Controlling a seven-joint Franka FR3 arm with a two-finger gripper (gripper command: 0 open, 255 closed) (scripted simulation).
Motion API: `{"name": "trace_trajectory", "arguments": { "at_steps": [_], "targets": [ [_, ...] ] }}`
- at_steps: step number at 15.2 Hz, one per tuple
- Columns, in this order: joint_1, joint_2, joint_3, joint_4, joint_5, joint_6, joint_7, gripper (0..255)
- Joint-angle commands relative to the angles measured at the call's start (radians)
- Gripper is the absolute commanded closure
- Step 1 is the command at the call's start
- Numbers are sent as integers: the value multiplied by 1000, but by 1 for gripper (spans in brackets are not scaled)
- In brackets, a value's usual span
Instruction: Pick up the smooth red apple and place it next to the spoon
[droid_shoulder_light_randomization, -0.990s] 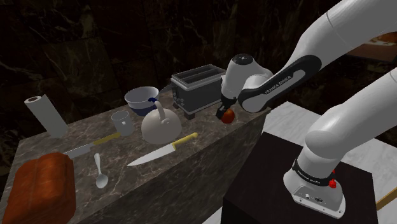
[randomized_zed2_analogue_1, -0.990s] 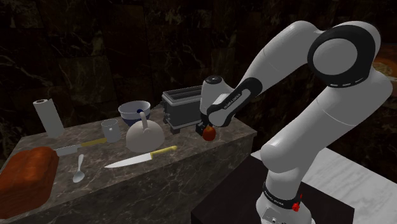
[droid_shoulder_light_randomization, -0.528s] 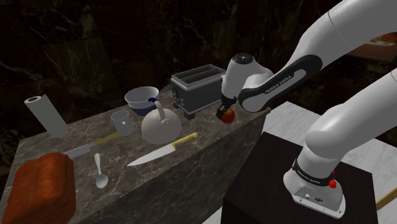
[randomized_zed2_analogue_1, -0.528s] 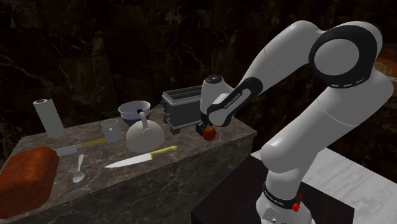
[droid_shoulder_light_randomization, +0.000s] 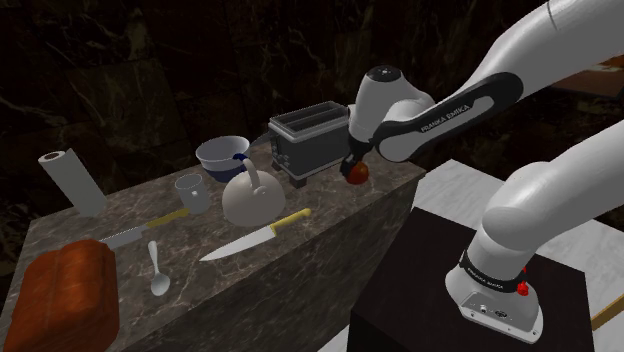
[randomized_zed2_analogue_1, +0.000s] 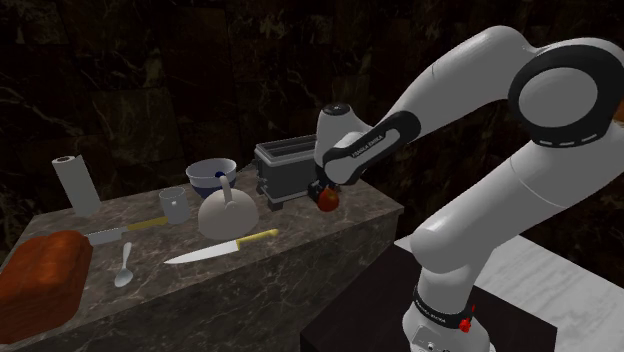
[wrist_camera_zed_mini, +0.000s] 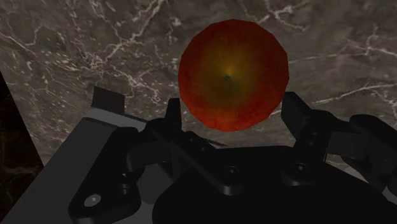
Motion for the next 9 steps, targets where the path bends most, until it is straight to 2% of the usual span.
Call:
{"name": "trace_trajectory", "arguments": {
  "at_steps": [1, 9],
  "targets": [
    [9, -21, -8, 15, 11, -36, -13, 255],
    [33, -84, -29, 82, 42, -165, -54, 255]
  ]
}}
